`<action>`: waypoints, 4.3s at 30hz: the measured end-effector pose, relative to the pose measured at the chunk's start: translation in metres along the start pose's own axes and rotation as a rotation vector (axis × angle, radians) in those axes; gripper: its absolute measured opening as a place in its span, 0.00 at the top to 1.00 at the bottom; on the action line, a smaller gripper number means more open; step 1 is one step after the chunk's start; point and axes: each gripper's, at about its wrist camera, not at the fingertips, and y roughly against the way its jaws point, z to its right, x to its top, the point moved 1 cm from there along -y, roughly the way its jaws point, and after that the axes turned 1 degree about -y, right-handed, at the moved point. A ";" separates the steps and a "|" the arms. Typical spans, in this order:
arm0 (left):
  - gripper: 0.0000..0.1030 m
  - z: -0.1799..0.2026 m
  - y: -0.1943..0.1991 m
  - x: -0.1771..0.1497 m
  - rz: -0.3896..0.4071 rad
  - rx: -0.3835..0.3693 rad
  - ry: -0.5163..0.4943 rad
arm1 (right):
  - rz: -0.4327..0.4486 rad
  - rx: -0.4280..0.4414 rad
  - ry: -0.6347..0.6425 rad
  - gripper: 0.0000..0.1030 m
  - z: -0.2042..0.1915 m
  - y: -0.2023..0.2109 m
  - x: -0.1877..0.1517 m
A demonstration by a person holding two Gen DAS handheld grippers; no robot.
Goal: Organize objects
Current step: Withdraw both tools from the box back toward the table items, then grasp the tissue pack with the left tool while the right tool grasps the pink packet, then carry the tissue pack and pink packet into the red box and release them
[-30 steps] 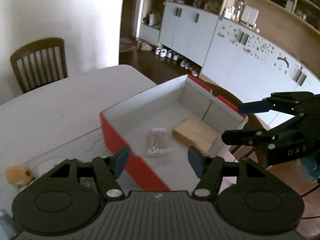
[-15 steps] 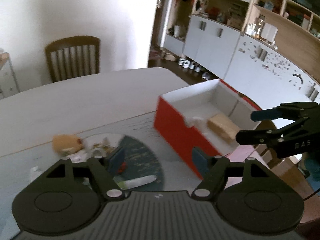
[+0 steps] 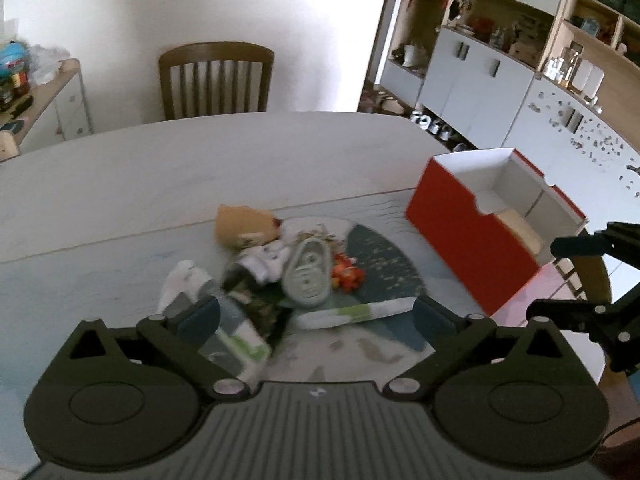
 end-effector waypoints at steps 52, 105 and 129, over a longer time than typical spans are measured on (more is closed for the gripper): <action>0.01 -0.123 -0.113 -0.032 -0.265 0.142 0.132 | -0.238 0.043 0.114 0.19 -0.160 -0.174 -0.026; 0.61 0.047 -0.038 0.017 -0.143 -0.130 0.068 | 0.000 -0.059 0.017 0.51 0.002 -0.016 -0.009; 0.61 0.219 -0.097 0.092 -0.093 -0.201 -0.093 | 0.068 -0.209 -0.070 0.51 0.169 0.014 -0.013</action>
